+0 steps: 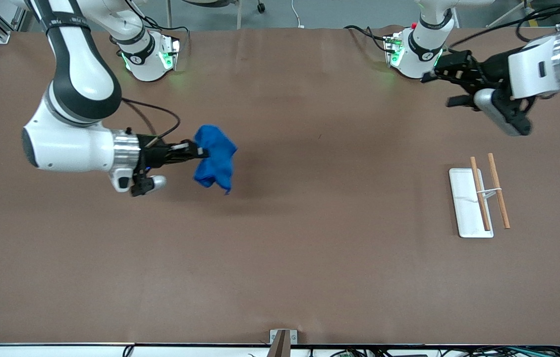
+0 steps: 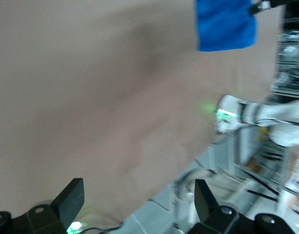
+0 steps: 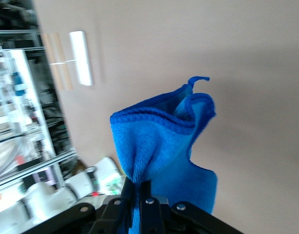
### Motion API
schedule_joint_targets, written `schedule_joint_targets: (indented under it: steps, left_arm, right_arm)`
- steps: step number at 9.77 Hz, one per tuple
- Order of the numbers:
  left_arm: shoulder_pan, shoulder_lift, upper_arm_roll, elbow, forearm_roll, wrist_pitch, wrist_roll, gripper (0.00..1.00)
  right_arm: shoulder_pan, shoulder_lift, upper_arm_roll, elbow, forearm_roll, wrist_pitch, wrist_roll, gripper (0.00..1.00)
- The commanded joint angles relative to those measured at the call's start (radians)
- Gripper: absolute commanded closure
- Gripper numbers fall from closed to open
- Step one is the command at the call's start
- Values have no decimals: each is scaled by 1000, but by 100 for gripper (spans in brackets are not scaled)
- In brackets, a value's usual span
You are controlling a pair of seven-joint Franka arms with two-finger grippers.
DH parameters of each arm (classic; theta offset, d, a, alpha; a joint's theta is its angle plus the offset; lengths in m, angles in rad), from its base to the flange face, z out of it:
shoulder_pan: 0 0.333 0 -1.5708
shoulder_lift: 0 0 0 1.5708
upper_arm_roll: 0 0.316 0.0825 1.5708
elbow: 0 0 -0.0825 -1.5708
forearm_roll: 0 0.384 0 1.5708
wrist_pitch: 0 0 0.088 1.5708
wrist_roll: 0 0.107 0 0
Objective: Right arm passes towel to left arm to hang
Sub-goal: 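Lift the towel with the right gripper while the left gripper approaches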
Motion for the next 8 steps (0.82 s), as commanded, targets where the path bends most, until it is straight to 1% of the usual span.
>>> schedule_joint_targets:
  steps: [1, 2, 3, 4, 5, 6, 7, 8]
  left_arm:
    - [8, -55, 3, -233, -202, 22, 38, 0]
    - [2, -67, -2, -305, -285, 59, 39, 0]
    - [-3, -83, -10, -370, -382, 135, 56, 0]
    - [-6, -87, -57, -431, -462, 232, 91, 0]
    - [-6, -87, -95, -482, -537, 313, 122, 0]
    - [-6, -86, -135, -538, -621, 382, 196, 1]
    - [-6, -86, -155, -581, -701, 428, 265, 1]
    - [-7, -81, -161, -614, -767, 435, 327, 2]
  right_arm:
    - [84, -1, -9, 34, 190, 25, 4, 100]
    - [125, -1, -9, 34, 262, 85, 4, 100]
    - [168, -1, -9, 34, 347, 140, 4, 100]
    - [213, -1, -9, 35, 448, 192, 4, 100]
    - [251, -1, -9, 44, 526, 246, 4, 100]
    - [283, -1, -9, 52, 600, 288, 4, 100]
    - [311, -1, -9, 61, 666, 326, 4, 100]
    - [326, -1, -9, 63, 711, 348, 4, 100]
